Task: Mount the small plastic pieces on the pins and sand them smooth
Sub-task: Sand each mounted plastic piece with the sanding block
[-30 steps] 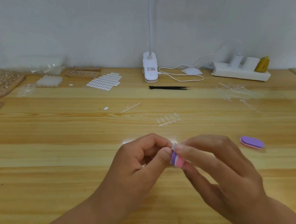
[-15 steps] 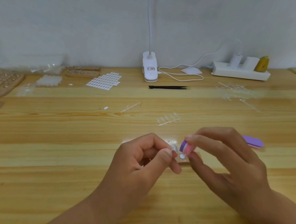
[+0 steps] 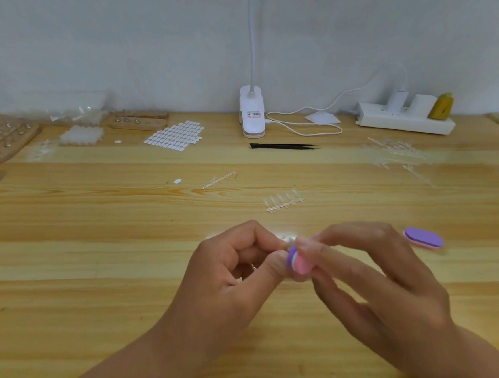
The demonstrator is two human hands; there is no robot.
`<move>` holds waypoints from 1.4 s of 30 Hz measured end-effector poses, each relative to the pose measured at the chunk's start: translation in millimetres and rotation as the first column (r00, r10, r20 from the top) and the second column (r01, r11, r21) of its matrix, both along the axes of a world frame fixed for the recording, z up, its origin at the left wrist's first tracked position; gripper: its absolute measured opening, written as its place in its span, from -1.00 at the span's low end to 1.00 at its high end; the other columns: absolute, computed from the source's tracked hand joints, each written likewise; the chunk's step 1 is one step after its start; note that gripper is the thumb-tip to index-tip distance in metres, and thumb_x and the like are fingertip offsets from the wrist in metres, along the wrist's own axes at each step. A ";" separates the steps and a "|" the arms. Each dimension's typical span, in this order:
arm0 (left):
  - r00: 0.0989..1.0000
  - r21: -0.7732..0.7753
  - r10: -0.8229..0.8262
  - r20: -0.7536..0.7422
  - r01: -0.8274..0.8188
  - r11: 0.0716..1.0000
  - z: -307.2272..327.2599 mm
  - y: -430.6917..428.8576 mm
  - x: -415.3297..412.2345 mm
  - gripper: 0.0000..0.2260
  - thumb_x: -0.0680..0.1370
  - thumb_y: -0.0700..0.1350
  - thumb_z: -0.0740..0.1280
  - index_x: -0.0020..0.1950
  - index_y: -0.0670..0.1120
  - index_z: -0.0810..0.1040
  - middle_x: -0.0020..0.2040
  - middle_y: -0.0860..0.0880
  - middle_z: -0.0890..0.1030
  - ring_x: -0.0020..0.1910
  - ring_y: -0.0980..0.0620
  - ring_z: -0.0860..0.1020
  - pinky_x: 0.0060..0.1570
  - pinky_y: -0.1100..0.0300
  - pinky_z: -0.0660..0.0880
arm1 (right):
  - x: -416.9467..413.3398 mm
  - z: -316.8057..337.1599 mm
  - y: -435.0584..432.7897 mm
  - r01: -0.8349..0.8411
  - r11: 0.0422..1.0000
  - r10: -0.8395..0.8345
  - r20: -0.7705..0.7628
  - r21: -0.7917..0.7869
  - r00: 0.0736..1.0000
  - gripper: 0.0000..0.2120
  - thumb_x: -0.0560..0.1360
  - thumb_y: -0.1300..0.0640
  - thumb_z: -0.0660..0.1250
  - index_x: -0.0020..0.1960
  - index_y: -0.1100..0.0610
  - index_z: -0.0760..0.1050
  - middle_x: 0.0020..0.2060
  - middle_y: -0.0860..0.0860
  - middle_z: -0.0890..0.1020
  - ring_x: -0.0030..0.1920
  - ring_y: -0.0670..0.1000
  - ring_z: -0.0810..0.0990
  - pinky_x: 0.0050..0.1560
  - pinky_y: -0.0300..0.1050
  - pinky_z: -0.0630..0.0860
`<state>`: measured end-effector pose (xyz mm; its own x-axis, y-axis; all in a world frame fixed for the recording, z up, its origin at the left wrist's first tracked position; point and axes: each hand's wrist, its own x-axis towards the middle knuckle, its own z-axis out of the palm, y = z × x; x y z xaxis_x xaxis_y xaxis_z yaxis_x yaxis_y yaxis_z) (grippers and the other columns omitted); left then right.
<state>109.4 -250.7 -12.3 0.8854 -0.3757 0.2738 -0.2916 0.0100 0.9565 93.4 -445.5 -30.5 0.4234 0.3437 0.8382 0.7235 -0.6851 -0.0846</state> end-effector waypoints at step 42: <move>0.952 -0.118 -0.248 -0.177 0.230 0.966 -1.0 6.0 7.8 -0.84 0.56 -0.14 0.21 -0.19 -0.05 0.51 -0.26 -0.16 0.69 -0.41 -0.04 0.58 -0.44 0.21 0.41 | 5.8 3.7 -9.6 0.028 0.991 -0.020 -0.061 0.133 0.998 -0.77 0.56 0.25 0.40 0.17 0.03 0.58 0.02 -0.03 0.59 0.05 -0.10 0.60 0.11 -0.27 0.50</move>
<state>117.3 -244.7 -13.3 0.8117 -0.5629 0.1556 -0.0840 0.1510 0.9850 99.1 -455.1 -26.8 0.4809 0.2198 0.8488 0.6981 -0.6817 -0.2189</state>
